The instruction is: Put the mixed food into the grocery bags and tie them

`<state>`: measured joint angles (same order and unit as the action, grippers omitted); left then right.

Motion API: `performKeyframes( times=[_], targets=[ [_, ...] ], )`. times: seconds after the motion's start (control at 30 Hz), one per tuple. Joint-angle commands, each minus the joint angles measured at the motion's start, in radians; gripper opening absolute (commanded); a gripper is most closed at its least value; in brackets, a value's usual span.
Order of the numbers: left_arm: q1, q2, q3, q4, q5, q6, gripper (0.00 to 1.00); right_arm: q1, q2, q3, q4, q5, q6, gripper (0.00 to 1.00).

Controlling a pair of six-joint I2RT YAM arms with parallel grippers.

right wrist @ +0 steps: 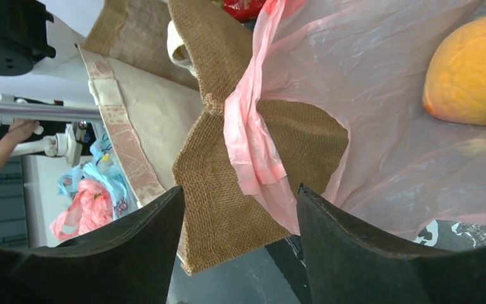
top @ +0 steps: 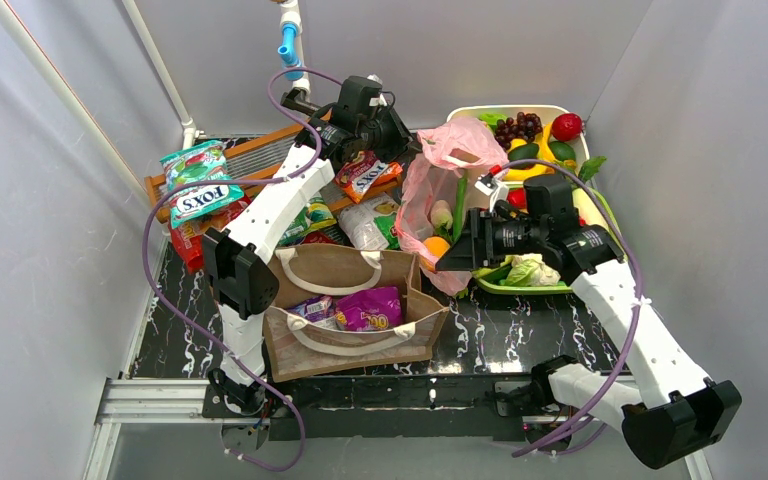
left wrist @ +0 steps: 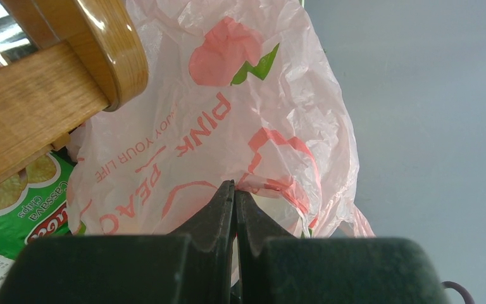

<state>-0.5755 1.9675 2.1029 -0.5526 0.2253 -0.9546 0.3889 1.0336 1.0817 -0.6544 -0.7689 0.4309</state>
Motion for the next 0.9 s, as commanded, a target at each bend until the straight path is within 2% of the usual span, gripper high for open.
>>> performKeyframes(
  times=[0.0,0.27,0.43,0.6,0.63,0.7,0.73,0.87],
  targets=[
    [-0.003,-0.052,0.027,-0.008,0.019,-0.007,0.0,0.036,0.006,-0.017,0.014,0.025,-0.052,0.72],
    [-0.006,-0.049,0.025,-0.008,0.022,-0.012,0.0,0.079,0.021,-0.026,0.026,0.079,-0.055,0.7],
    [-0.006,-0.049,0.022,-0.007,0.023,-0.013,0.0,0.113,0.03,-0.027,0.032,0.099,-0.054,0.61],
    [-0.008,-0.054,0.021,-0.008,0.029,-0.015,0.0,0.148,0.043,0.002,0.02,0.119,-0.043,0.3],
    [-0.009,-0.055,0.019,-0.009,0.031,-0.015,0.0,0.156,0.047,0.02,0.011,0.128,-0.041,0.19],
    [-0.009,-0.062,0.013,-0.009,0.036,-0.016,0.0,0.173,0.05,0.055,-0.013,0.142,-0.037,0.06],
    [-0.01,-0.066,0.007,-0.009,0.041,-0.015,0.0,0.18,0.052,0.076,-0.025,0.149,-0.034,0.01],
    [-0.01,-0.065,-0.004,-0.01,0.071,-0.013,0.0,0.198,0.049,0.166,-0.055,0.17,-0.006,0.01]
  ],
)
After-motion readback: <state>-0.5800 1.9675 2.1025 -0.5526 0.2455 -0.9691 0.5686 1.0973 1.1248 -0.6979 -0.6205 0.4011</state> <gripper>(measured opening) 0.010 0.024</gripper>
